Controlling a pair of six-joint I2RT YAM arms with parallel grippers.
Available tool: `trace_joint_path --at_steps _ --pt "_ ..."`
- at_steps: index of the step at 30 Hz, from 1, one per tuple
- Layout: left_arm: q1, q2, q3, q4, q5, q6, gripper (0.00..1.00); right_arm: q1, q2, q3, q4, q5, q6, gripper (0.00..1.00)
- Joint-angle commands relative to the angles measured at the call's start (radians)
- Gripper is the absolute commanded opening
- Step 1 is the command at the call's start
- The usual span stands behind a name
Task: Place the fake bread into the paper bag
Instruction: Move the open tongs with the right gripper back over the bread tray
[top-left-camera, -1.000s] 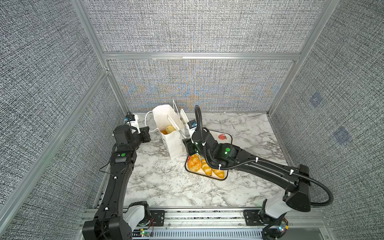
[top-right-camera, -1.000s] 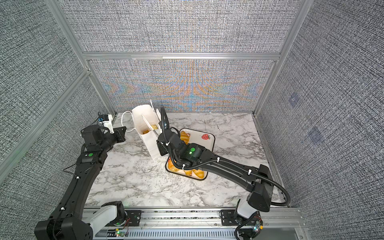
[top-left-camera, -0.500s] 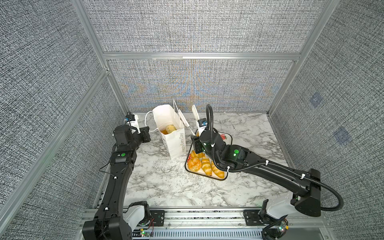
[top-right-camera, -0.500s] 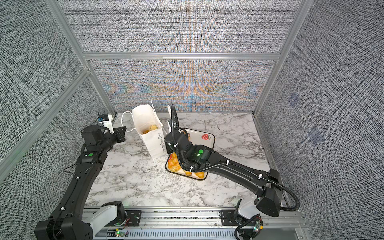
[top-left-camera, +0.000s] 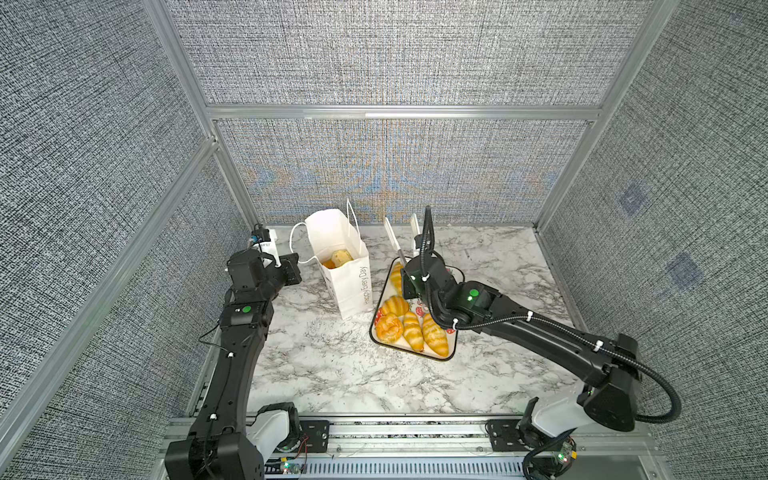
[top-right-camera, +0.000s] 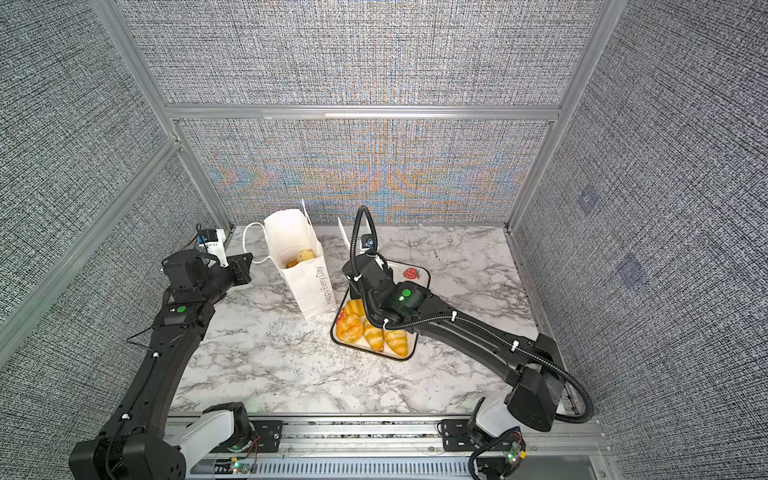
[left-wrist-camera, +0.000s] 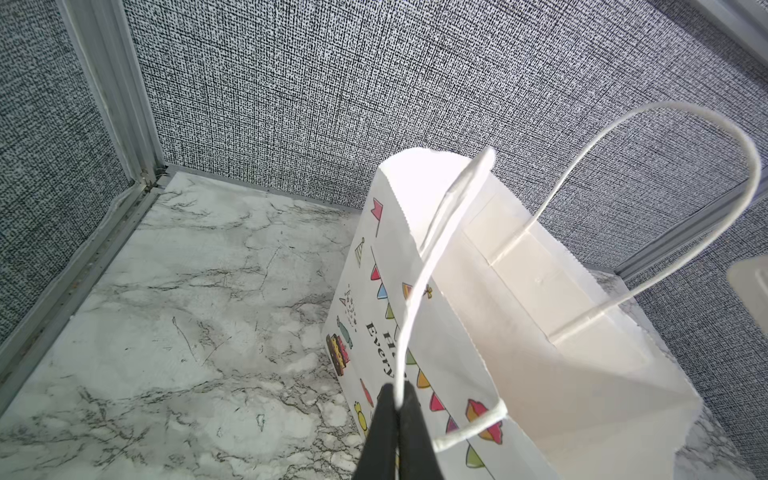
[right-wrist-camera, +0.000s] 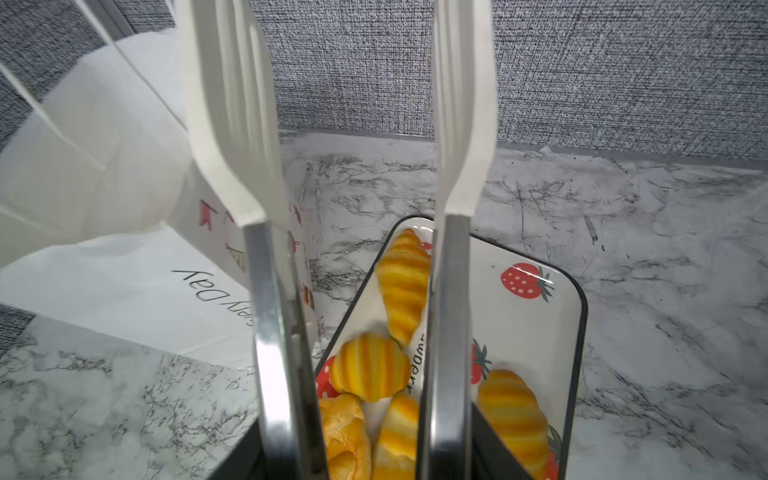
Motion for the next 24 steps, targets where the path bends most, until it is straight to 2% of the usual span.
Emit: trace_joint_path --at_steps 1,6,24 --pt "0.001 0.0 -0.002 0.02 0.014 0.0 0.0 -0.018 0.015 0.001 -0.035 0.008 0.057 0.51" --pt "0.002 0.001 -0.002 0.02 0.013 -0.001 0.0 -0.044 0.056 0.016 -0.078 -0.019 0.082 0.56" --pt "0.001 0.003 -0.001 0.021 0.015 -0.003 0.0 -0.114 0.195 0.016 -0.119 -0.133 0.142 0.57"
